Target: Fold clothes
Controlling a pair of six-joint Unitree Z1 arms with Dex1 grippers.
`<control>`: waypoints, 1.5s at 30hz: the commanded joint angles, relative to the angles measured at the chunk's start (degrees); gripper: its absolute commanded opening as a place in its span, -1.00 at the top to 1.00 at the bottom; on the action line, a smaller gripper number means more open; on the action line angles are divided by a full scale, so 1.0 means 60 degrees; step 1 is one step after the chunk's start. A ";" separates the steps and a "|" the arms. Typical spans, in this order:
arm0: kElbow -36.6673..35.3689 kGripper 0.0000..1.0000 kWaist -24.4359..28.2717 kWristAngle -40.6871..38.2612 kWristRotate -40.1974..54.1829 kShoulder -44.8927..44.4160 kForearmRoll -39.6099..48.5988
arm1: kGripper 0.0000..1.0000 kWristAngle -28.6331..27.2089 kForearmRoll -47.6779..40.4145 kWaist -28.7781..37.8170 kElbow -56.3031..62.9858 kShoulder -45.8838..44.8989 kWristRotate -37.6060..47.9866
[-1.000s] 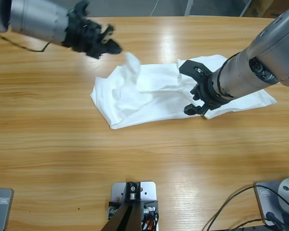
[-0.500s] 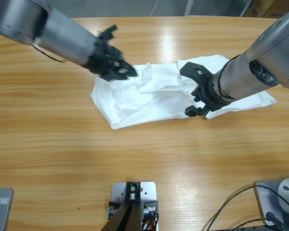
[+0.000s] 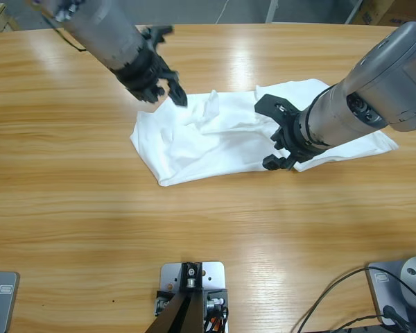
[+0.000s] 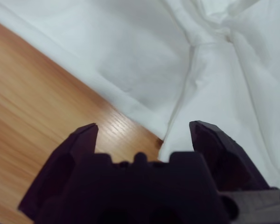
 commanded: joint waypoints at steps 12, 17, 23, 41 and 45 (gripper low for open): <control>-0.2660 -0.10 -0.0344 -0.0695 0.4505 0.2678 0.3041 | -0.61 0.0210 -0.0216 0.0119 0.0474 0.0310 0.0125; -0.2707 -0.05 -0.0371 -0.0853 0.4643 0.2933 0.3138 | -0.61 0.0196 -0.0201 0.0119 0.0603 0.0111 0.0125; -0.2813 -0.06 -0.0371 -0.0923 0.4619 0.3065 0.3302 | -0.61 0.0181 -0.0201 0.0119 0.0838 -0.0080 0.0125; -0.1401 0.48 -0.1238 -0.1975 0.3919 0.1585 0.5728 | -0.61 0.0143 -0.0230 0.0119 0.0911 -0.0302 0.0193; -0.2936 0.05 -0.1176 -0.0695 0.4608 0.1363 0.5136 | -0.61 0.0137 -0.0245 0.0119 0.0893 -0.0256 0.0213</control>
